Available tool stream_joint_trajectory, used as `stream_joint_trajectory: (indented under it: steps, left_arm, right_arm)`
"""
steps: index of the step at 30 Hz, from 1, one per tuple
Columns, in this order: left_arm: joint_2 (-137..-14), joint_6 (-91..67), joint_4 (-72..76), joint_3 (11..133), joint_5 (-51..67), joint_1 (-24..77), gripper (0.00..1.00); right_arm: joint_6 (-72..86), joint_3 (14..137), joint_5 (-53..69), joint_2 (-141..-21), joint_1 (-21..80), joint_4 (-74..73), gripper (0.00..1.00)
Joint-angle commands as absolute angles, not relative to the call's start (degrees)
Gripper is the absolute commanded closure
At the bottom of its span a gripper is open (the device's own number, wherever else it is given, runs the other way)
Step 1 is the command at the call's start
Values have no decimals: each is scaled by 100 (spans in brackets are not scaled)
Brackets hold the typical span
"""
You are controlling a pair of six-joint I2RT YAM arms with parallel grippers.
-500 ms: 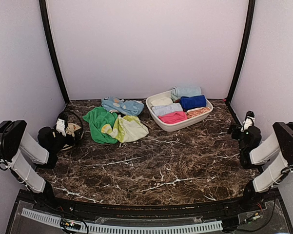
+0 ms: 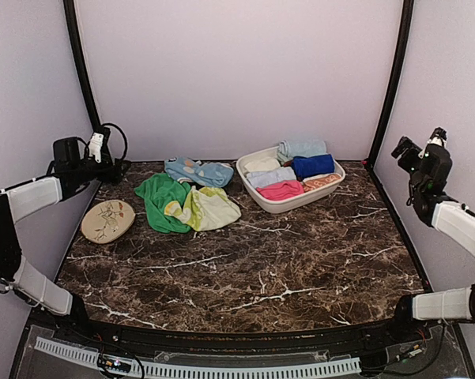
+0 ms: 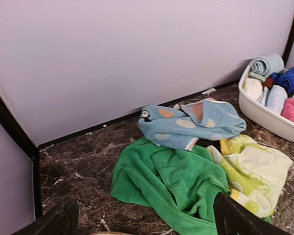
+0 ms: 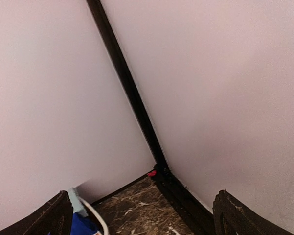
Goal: Roll the towels
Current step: Pick up the towel from the towel pile.
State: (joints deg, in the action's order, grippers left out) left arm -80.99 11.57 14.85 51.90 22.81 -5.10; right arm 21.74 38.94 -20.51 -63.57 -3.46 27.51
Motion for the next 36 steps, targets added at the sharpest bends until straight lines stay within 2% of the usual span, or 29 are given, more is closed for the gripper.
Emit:
stream_joint_trajectory:
  steps: [1,3,7,14,19,25,32,36]
  left_arm:
    - [-7989,1705,-1649,5859,3537,-520,1]
    - [-7959,1736,-1889,5915,3787,-419,1]
    - [-7991,2013,-2283,5908,3483,48,1]
    - [-8338,1945,-3049,6253,3750,54,1]
    - [-8301,2090,-3484,6338,3853,-139,2]
    - [-8296,2312,-3805,6270,3731,-363,3]
    - [-8221,2435,-3892,6045,3614,-371,4]
    - [-8160,2512,-3914,5993,3516,-377,4]
  right_arm:
    - [2552,4551,-647,-6698,154,1261,0]
    - [2131,5010,-1190,-6957,1089,834,0]
    - [1745,5889,-1763,-7849,2998,456,8]
    - [1705,8075,-1907,-10541,4886,-200,16]
    - [1697,9866,-1669,-12368,5456,-839,21]
    - [1965,11308,-960,-13547,5608,-1226,29]
    - [2330,11567,-400,-14076,5679,-984,39]
    - [2541,11480,30,-14163,5695,-689,40]
